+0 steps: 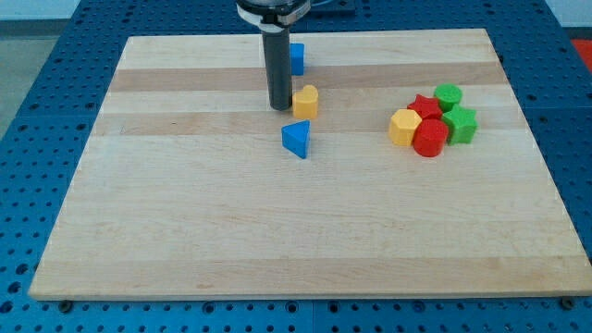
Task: Slide the blue cube a bit down
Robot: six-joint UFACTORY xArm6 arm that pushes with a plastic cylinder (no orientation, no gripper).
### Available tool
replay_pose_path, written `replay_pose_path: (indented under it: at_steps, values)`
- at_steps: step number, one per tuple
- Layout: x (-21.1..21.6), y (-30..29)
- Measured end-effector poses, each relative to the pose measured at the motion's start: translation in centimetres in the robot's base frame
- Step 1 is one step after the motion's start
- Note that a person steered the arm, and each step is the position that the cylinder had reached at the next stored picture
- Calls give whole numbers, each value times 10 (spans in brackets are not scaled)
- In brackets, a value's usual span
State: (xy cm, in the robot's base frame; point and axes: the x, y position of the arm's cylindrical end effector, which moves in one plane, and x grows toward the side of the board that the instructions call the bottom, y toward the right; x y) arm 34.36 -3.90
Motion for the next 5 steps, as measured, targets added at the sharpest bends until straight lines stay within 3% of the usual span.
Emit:
replay_pose_path:
  at_steps: [3, 5]
  values:
    - [-39, 37]
    - [-89, 53]
